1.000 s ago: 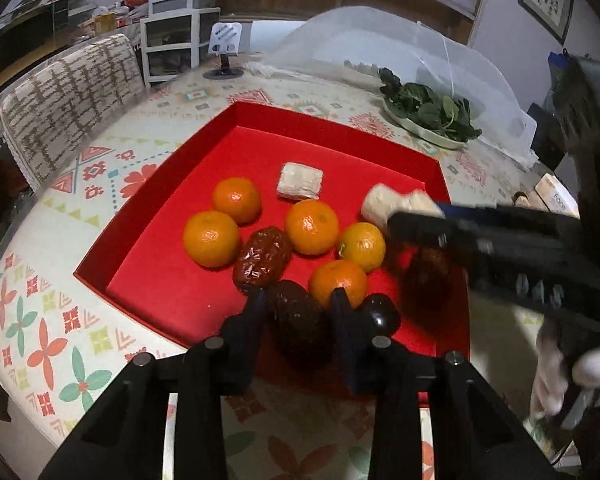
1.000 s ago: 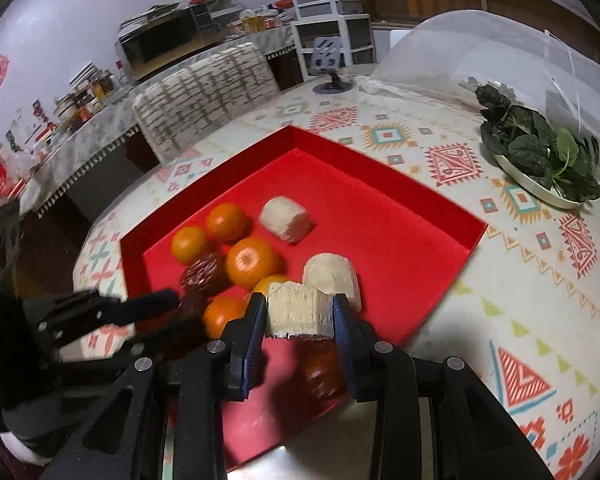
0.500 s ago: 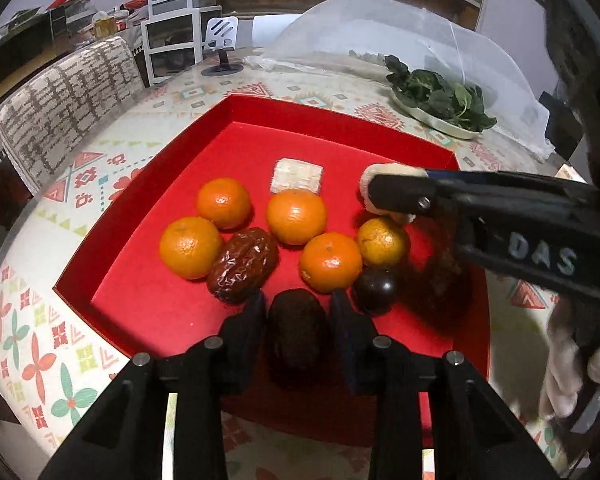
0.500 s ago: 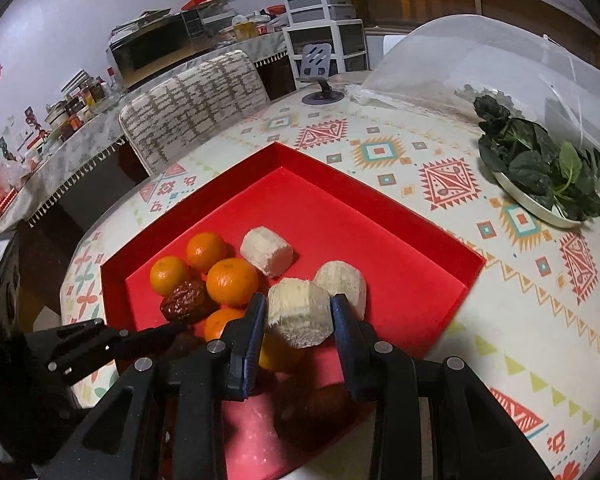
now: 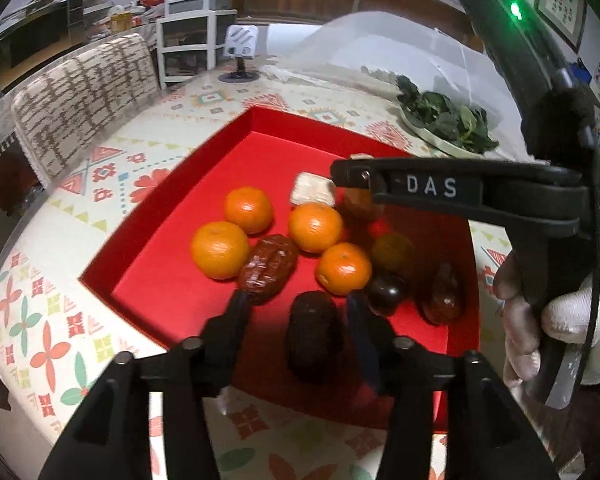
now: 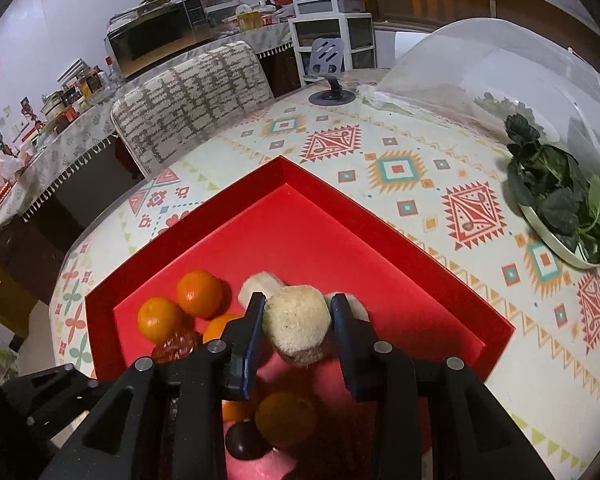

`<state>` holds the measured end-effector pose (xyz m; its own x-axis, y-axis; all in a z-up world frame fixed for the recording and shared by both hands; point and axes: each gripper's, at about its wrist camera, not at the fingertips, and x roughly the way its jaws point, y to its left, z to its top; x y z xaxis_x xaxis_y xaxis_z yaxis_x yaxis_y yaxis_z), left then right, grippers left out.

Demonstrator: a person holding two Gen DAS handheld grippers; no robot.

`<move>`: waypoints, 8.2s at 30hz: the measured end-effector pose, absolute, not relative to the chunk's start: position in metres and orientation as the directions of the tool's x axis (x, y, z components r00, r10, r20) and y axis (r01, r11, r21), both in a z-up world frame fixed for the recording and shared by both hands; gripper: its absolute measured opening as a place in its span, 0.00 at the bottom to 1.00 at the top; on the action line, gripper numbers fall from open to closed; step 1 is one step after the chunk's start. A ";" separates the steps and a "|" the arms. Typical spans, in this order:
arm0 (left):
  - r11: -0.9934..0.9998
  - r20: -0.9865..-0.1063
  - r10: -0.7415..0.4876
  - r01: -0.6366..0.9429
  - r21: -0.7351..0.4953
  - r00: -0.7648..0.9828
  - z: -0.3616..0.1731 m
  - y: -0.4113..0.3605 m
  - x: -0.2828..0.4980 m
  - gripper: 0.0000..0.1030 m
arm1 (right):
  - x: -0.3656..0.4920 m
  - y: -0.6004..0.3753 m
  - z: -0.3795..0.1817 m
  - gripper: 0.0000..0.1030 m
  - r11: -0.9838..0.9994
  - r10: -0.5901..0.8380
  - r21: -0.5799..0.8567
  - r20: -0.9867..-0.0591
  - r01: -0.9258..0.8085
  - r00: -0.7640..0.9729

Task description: Organize fruits

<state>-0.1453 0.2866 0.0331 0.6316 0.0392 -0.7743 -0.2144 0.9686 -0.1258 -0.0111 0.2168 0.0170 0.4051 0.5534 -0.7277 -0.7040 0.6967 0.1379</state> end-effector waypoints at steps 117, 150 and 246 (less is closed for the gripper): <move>0.968 -0.798 -0.146 0.249 0.005 0.584 0.011 -0.052 0.062 0.57 | 0.029 -0.198 -0.001 0.24 0.822 0.516 0.535 -0.551 -0.198 0.655; 0.968 -0.696 -0.114 -0.079 -0.238 0.709 0.073 0.133 -0.081 0.29 | 0.007 -0.143 0.006 0.24 0.749 0.630 0.607 -0.530 -0.264 0.568; 0.820 -0.338 0.541 -0.573 0.005 0.770 0.139 0.208 -0.271 1.00 | -0.165 0.049 0.049 0.73 0.756 0.622 0.197 -0.515 -0.624 0.591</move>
<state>-0.2711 0.2078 0.1395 0.7702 0.5408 -0.3383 -0.5730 0.8195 0.0055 -0.1645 0.0491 0.0491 0.5905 0.6216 -0.5147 -0.6244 0.7560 0.1966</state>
